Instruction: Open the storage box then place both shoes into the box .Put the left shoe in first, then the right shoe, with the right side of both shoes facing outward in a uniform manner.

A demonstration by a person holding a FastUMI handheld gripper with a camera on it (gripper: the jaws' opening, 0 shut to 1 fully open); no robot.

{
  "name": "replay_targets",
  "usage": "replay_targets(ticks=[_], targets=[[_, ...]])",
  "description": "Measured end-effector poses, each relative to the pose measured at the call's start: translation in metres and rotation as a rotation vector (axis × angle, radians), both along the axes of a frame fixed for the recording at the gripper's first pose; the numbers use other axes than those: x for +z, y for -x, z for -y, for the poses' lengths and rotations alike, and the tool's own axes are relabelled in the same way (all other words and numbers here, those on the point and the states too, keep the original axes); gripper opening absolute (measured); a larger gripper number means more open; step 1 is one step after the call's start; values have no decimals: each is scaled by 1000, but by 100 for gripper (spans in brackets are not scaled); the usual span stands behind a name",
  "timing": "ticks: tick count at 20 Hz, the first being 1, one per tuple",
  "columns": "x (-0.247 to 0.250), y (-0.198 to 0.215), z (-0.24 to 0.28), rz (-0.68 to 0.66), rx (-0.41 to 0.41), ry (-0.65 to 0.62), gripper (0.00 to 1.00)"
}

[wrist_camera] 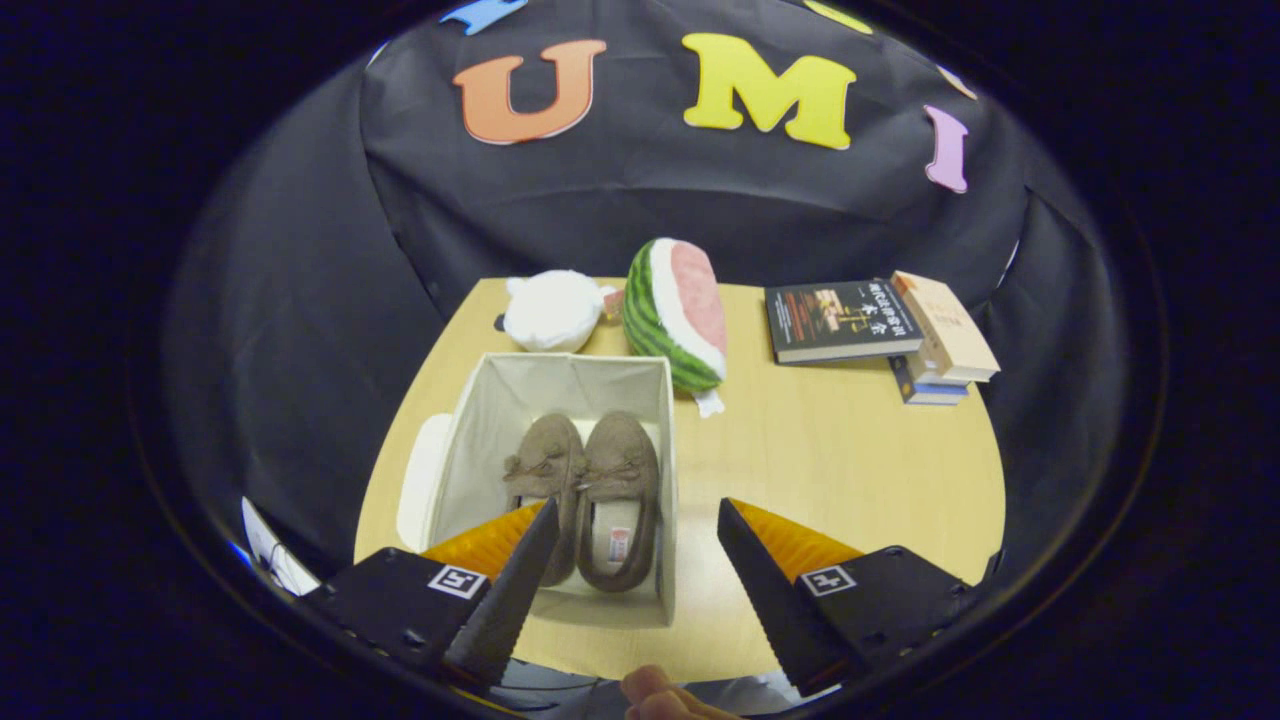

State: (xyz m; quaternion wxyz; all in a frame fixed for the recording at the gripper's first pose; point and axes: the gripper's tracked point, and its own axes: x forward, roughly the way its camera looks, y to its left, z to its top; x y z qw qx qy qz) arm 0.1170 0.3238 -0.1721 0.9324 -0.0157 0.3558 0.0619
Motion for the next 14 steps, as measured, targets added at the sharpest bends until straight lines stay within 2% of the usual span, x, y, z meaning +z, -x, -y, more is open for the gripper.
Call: replay_targets(ticks=[4,8,14], targets=[[49,28,36,69,26,-83,98],[103,39,111,241,18,-22,97],[149,56,209,443,-21,3,97]])
